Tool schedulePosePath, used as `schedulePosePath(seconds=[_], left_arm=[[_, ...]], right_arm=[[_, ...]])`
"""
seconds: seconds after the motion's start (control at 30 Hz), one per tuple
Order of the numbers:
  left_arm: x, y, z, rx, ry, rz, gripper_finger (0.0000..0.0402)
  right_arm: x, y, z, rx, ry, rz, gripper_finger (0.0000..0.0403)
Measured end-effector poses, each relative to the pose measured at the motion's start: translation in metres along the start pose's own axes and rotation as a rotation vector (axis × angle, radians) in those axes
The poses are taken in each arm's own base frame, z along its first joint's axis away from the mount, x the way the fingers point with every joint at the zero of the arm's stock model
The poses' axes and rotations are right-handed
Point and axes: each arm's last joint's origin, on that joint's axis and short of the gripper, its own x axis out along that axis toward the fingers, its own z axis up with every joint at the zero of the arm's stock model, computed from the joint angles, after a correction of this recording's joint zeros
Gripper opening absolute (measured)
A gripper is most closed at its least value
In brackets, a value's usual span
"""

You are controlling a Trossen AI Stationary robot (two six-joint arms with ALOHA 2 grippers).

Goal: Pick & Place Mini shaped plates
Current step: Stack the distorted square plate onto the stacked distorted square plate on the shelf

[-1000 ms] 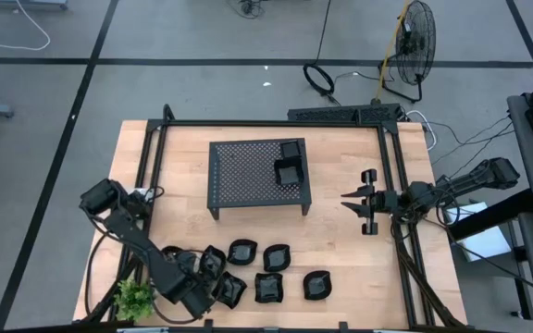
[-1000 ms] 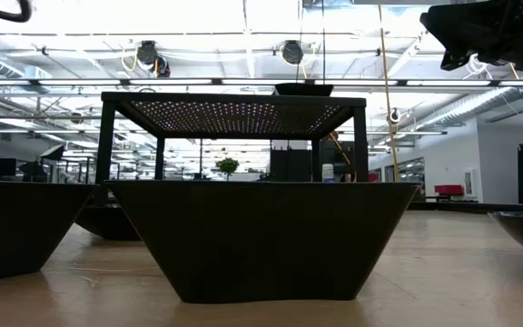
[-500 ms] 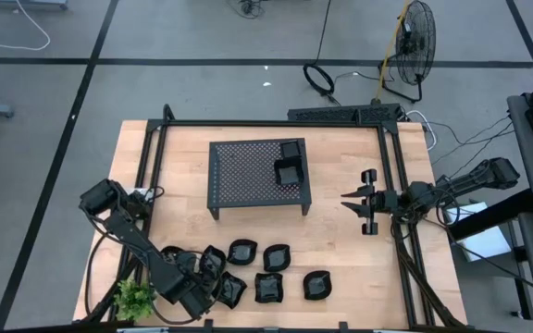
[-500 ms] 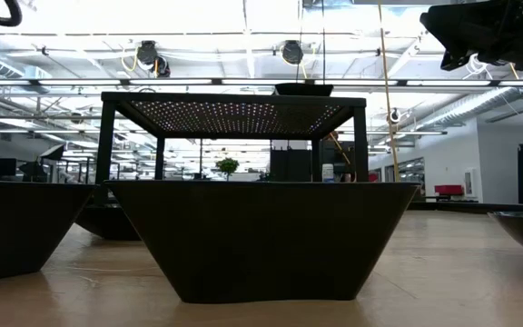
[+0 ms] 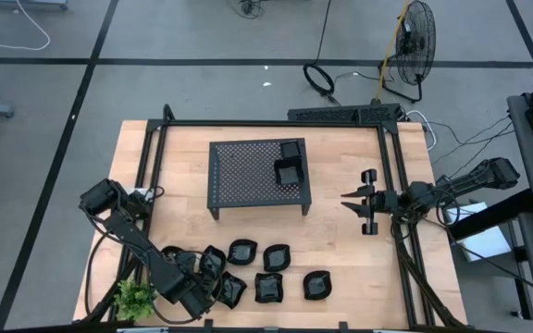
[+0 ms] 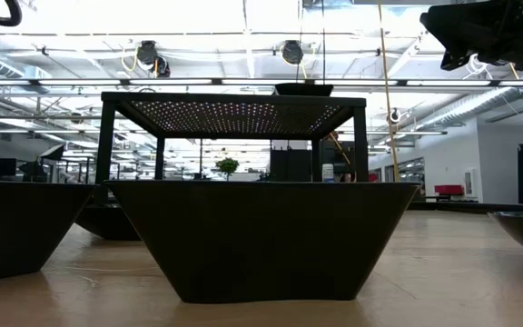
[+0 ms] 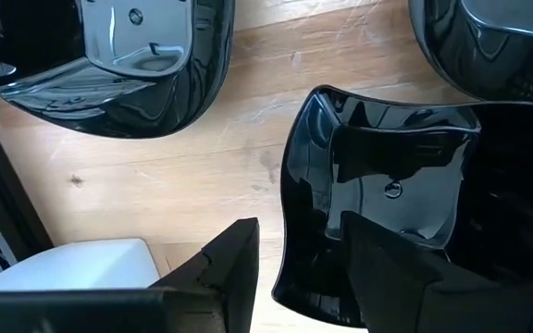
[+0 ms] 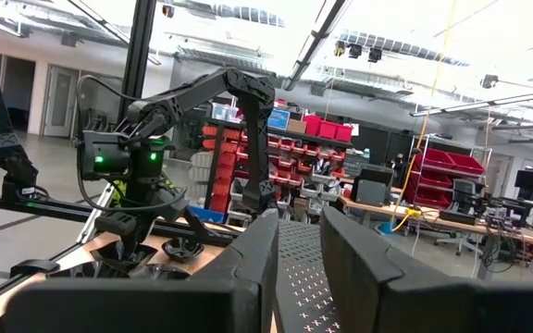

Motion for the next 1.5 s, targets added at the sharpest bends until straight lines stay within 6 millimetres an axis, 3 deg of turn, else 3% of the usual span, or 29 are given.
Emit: schedulePosePath(seconds=[0.3, 0.67, 1.03, 1.27, 1.5], left_arm=[[0.0, 0.0, 0.0, -0.008, 0.0, 0.0, 0.0149], [0.0, 0.0, 0.0, -0.02, -0.002, 0.004, 0.0009], [-0.001, 0.003, -0.002, 0.038, -0.008, 0.005, 0.0006], [-0.025, 0.016, 0.0, 0.038, -0.021, 0.024, 0.0002], [-0.07, 0.03, 0.003, 0.03, -0.113, 0.026, 0.0001]], right_arm=[[0.0, 0.0, 0.0, 0.0, 0.0, 0.0, 0.0075], [0.0, 0.0, 0.0, 0.0, 0.0, 0.0, 0.0075], [0.0, 0.0, 0.0, 0.0, 0.0, 0.0, 0.0075], [0.0, 0.0, 0.0, 0.0, 0.0, -0.001, 0.0075], [0.0, 0.0, 0.0, 0.0, 0.0, -0.002, 0.0075]])
